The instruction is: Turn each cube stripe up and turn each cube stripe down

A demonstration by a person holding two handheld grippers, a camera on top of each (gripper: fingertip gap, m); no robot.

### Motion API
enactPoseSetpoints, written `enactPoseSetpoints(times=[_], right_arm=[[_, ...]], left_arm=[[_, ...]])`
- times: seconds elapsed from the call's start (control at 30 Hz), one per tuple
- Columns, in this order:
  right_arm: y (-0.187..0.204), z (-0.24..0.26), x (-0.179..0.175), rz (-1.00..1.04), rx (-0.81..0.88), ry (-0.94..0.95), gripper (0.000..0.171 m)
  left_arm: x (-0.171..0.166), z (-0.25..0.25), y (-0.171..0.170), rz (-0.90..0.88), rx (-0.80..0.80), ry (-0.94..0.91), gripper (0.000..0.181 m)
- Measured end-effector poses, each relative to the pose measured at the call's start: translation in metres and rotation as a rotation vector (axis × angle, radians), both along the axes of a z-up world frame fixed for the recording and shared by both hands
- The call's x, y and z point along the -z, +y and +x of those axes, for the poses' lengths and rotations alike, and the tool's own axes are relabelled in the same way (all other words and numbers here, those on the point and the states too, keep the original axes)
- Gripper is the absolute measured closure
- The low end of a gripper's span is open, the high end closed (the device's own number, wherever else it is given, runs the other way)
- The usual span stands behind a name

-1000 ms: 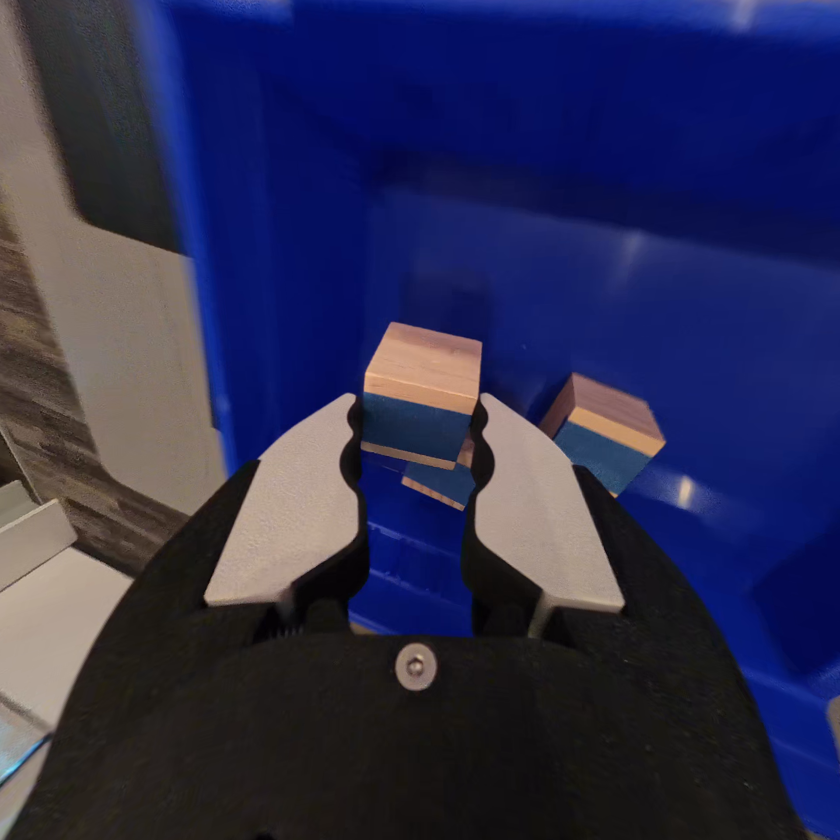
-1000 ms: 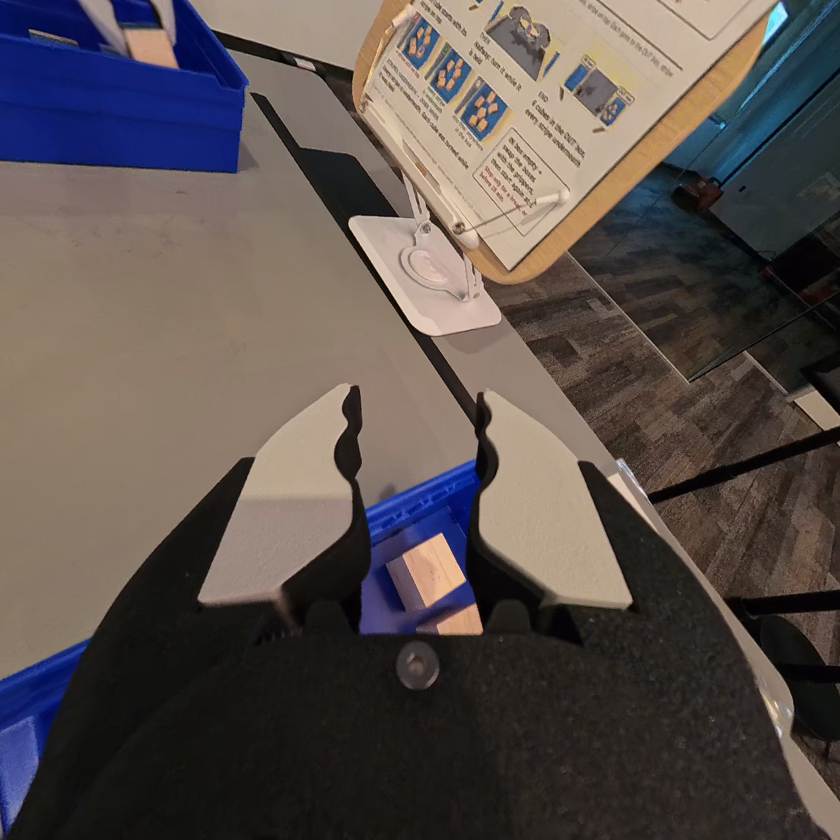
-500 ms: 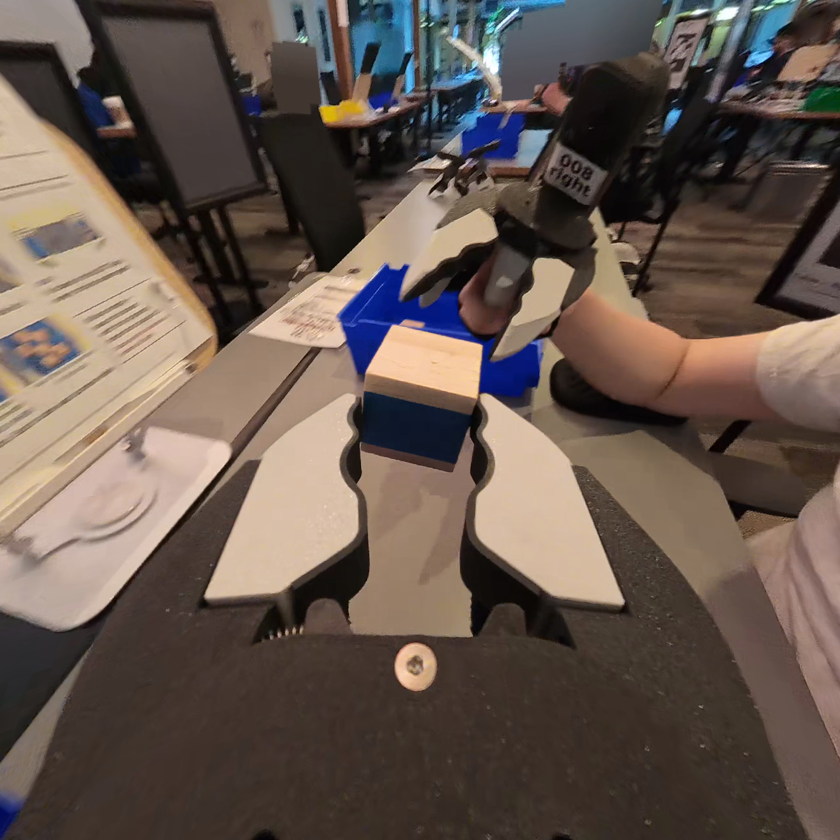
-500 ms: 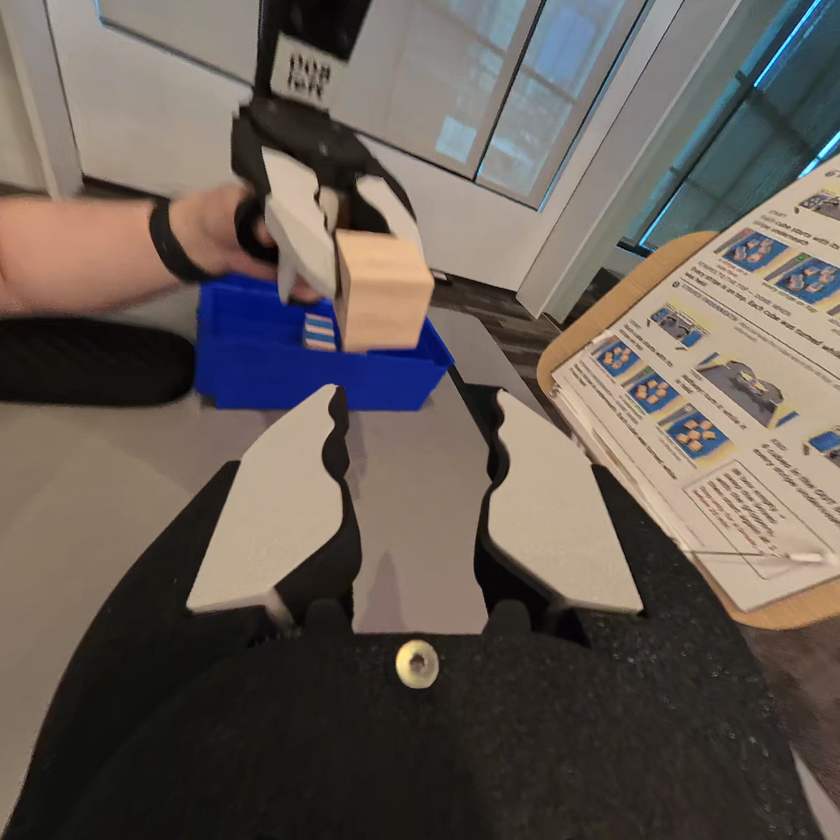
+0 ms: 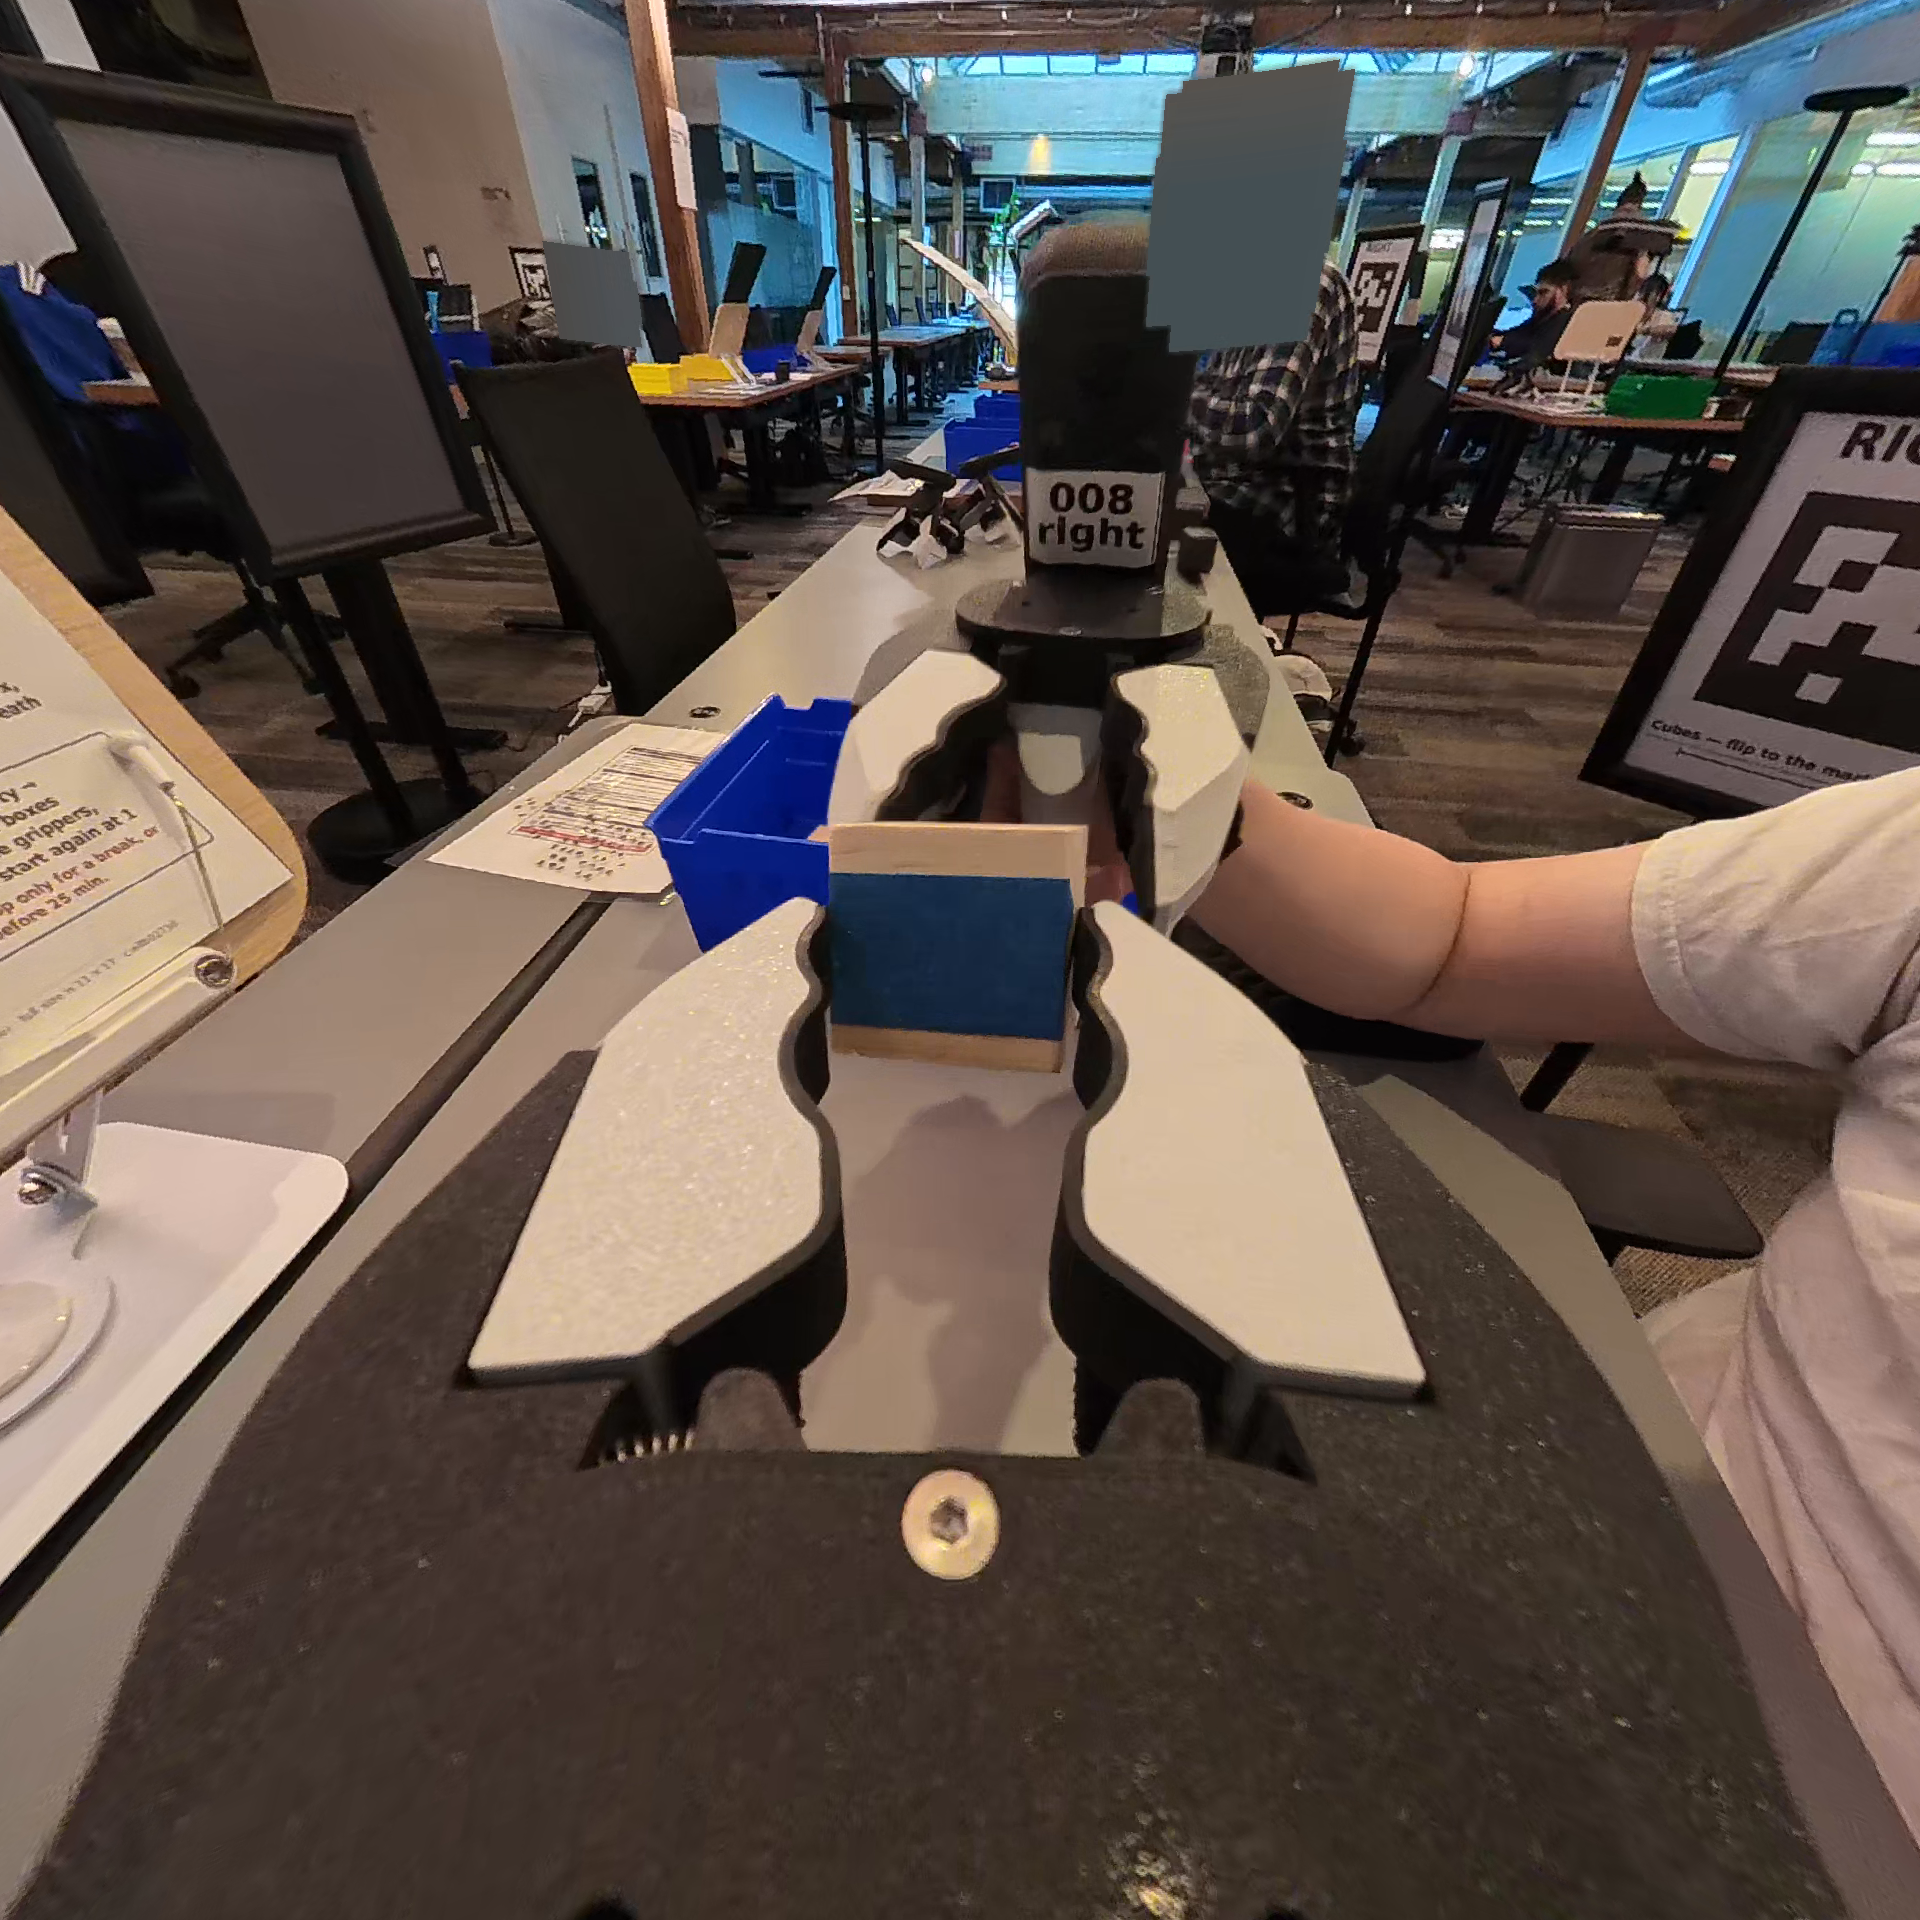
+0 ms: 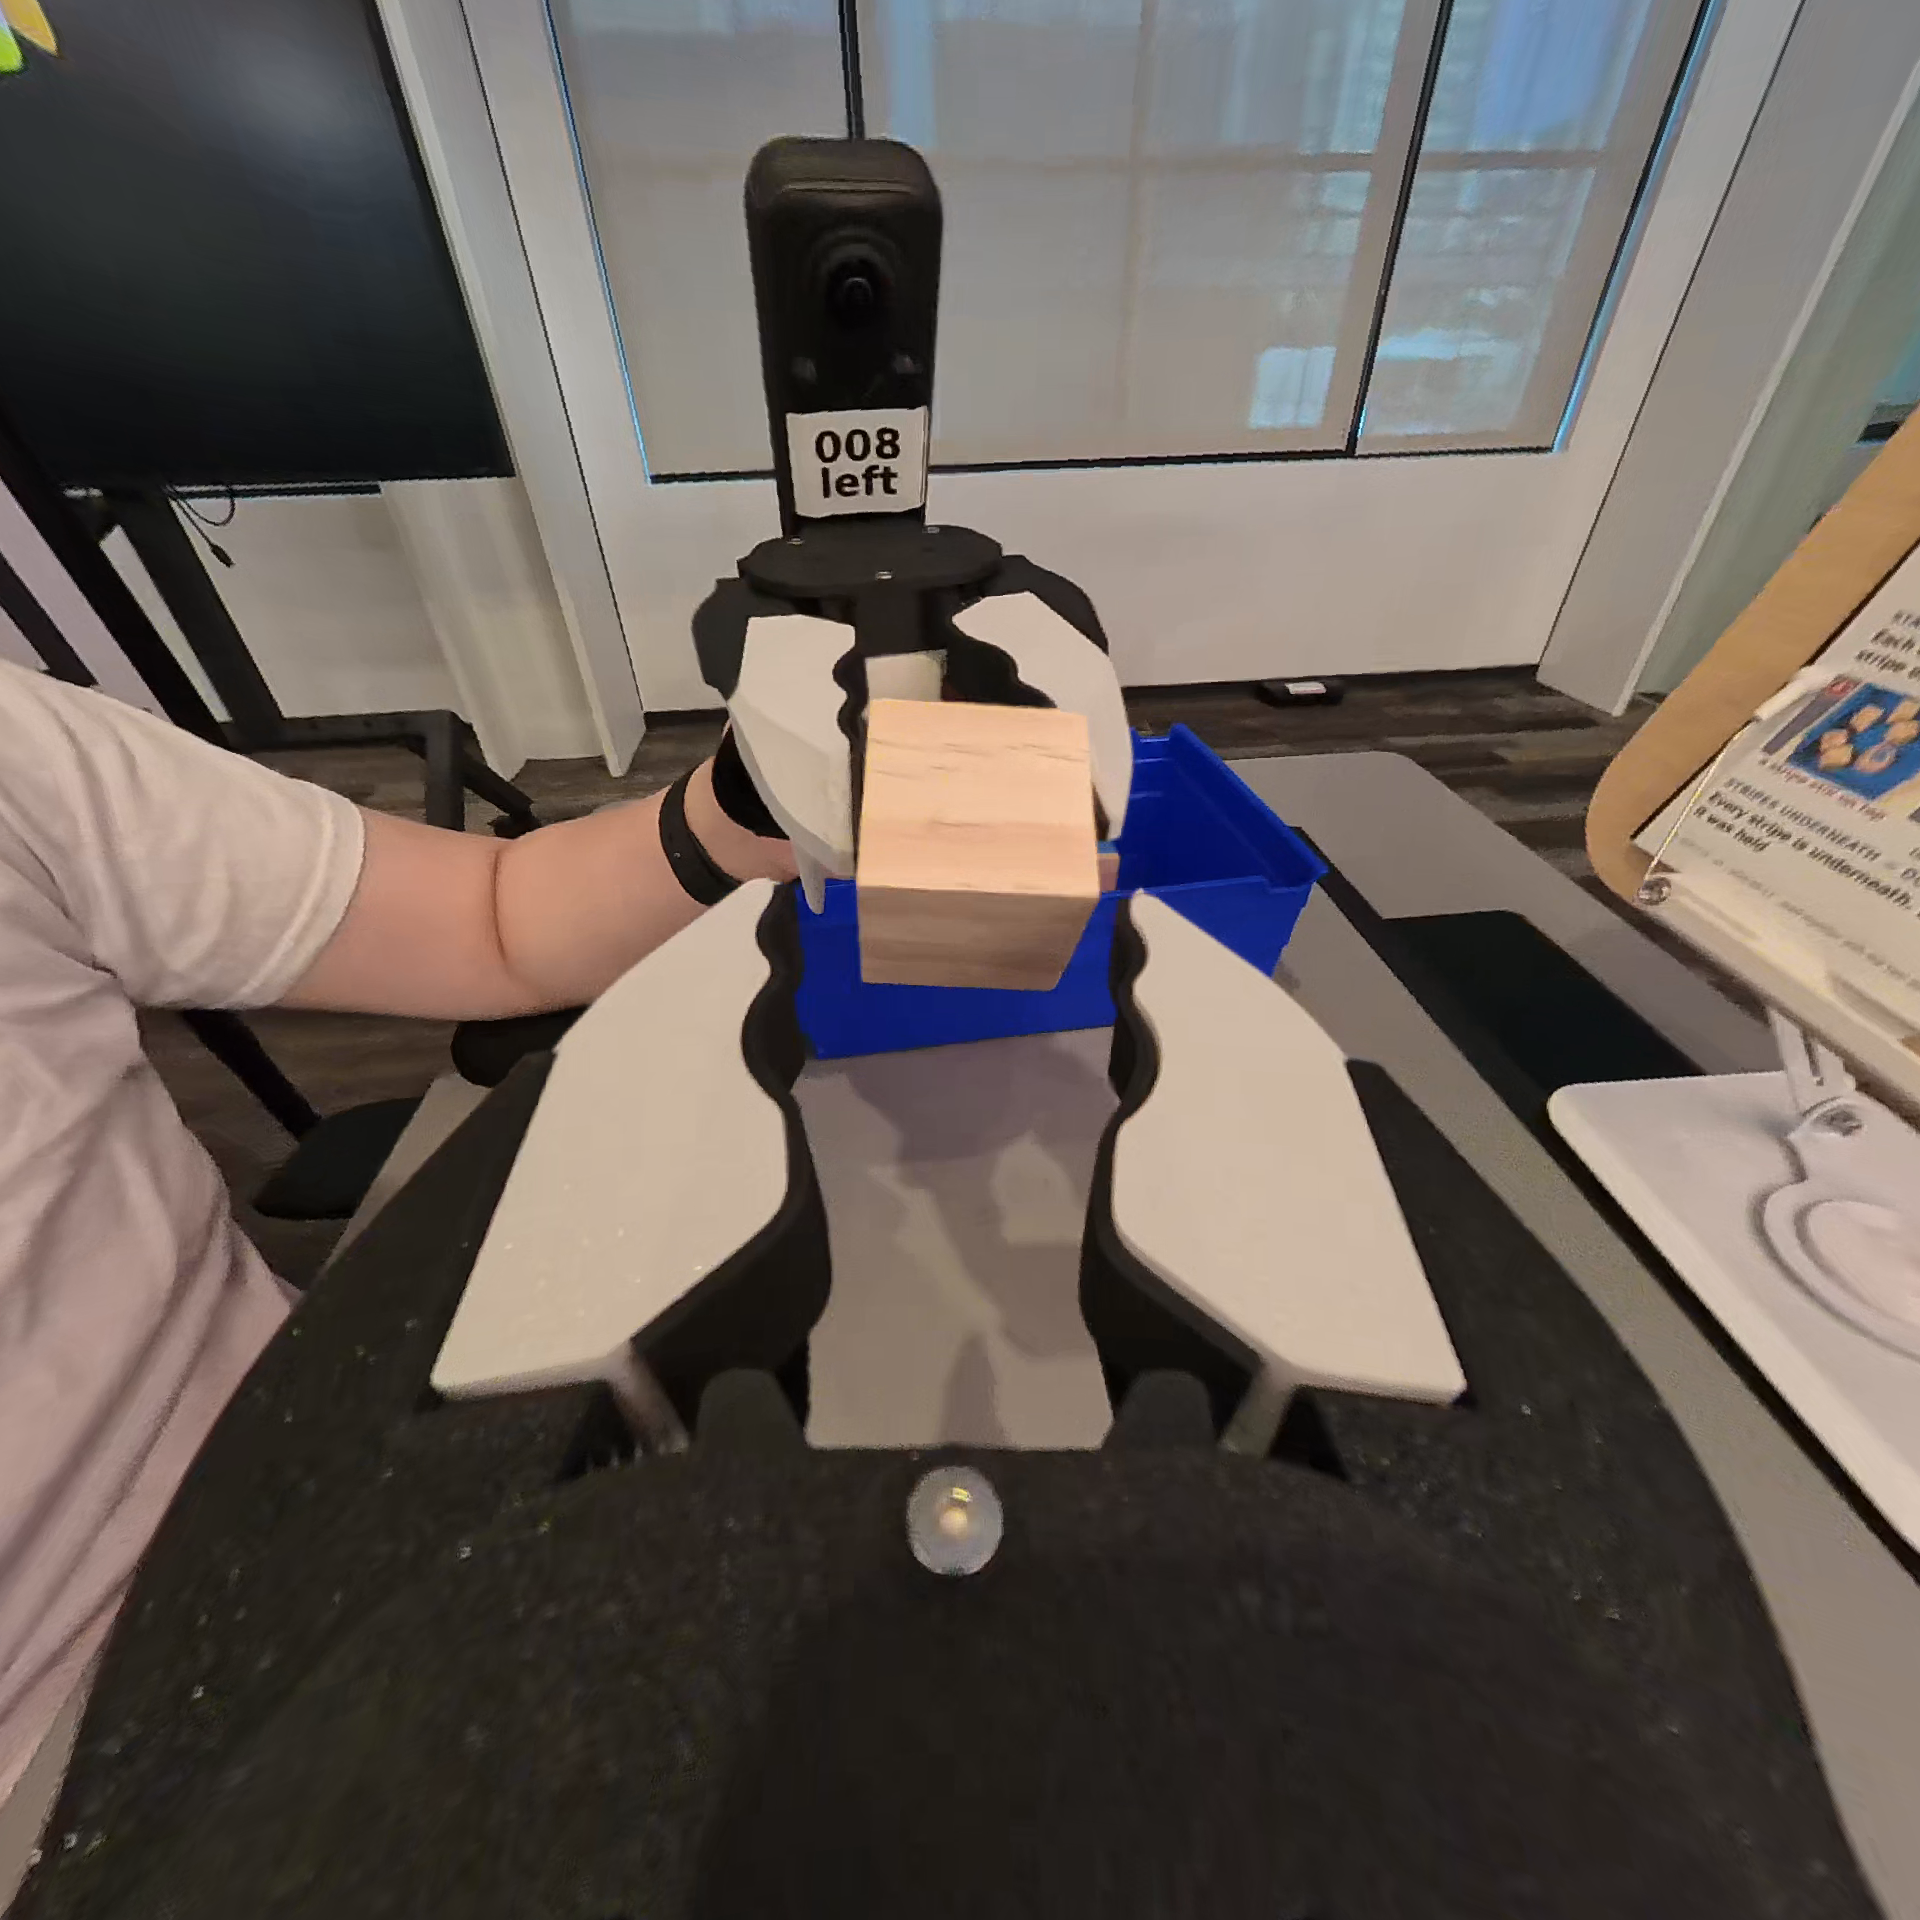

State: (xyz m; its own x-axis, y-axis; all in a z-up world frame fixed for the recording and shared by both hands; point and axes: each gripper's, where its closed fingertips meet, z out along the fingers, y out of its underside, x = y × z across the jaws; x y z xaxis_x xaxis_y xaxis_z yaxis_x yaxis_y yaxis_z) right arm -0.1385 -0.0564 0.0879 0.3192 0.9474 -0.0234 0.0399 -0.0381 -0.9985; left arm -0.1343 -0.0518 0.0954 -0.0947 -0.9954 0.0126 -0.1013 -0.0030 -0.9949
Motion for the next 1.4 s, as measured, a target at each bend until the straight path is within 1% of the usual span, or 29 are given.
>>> enactPoseSetpoints(times=[0.13, 0.2, 0.3, 0.4, 0.5, 0.53, 0.6, 0.67, 0.73, 0.77, 0.8, 0.87, 0.93, 1.03, 1.1, 1.2, 1.3, 1.4], right_arm=[[0.003, -0.008, 0.01, -0.06, -0.036, 0.017, 0.114], [0.001, -0.011, 0.012, -0.066, -0.063, 0.032, 0.121], [-0.001, -0.01, 0.014, -0.063, -0.097, 0.022, 0.126], [-0.002, -0.007, 0.017, -0.053, -0.095, -0.017, 0.127], [0.002, 0.005, 0.016, -0.039, -0.056, -0.045, 0.127], [0.004, 0.012, 0.014, -0.037, -0.04, -0.051, 0.126], [0.005, 0.035, 0.003, 0.001, 0.023, -0.101, 0.127], [0.004, 0.078, -0.017, 0.077, 0.148, -0.19, 0.127], [0.014, 0.147, -0.024, 0.159, 0.383, -0.415, 0.127], [0.02, 0.186, -0.02, 0.161, 0.474, -0.556, 0.127], [0.024, 0.224, -0.008, 0.112, 0.527, -0.699, 0.126], [0.025, 0.294, 0.031, -0.069, 0.551, -0.973, 0.126], [0.01, 0.344, 0.079, -0.317, 0.464, -1.205, 0.126], [-0.006, 0.4, 0.136, -0.542, 0.346, -1.524, 0.126], [-0.008, 0.415, 0.164, -0.625, 0.258, -1.629, 0.126], [0.0, 0.433, 0.19, -0.663, 0.185, -1.744, 0.126], [0.01, 0.436, 0.205, -0.654, 0.131, -1.759, 0.126], [0.018, 0.441, 0.214, -0.647, 0.108, -1.783, 0.126]], left_arm=[[0.003, 0.003, -0.002, 0.007, 0.006, -0.009, 0.137], [0.006, 0.005, -0.003, 0.015, 0.002, -0.007, 0.137], [0.006, 0.004, -0.004, 0.006, 0.017, -0.015, 0.137], [0.007, 0.002, -0.005, 0.008, 0.016, -0.011, 0.137], [-0.008, -0.011, 0.0, 0.032, -0.041, -0.08, 0.137], [-0.014, -0.018, 0.003, 0.04, -0.072, -0.109, 0.14], [-0.024, -0.033, 0.009, 0.058, -0.119, -0.14, 0.149], [-0.028, -0.044, 0.012, 0.068, -0.139, -0.122, 0.152], [-0.031, -0.051, 0.01, 0.065, -0.117, -0.099, 0.154], [-0.032, -0.052, 0.006, 0.06, -0.09, -0.094, 0.159], [-0.034, -0.053, 0.002, 0.057, -0.064, -0.09, 0.162], [-0.034, -0.052, -0.005, 0.069, -0.029, -0.078, 0.17], [-0.032, -0.049, -0.004, 0.088, -0.036, -0.063, 0.173], [-0.028, -0.043, -0.004, 0.096, -0.03, -0.046, 0.174], [-0.023, -0.04, -0.005, 0.091, -0.019, -0.032, 0.175], [-0.011, -0.036, -0.002, 0.09, -0.035, 0.006, 0.176], [0.0, -0.033, 0.003, 0.091, -0.05, 0.044, 0.176], [0.007, -0.033, 0.006, 0.083, -0.057, 0.064, 0.176]])
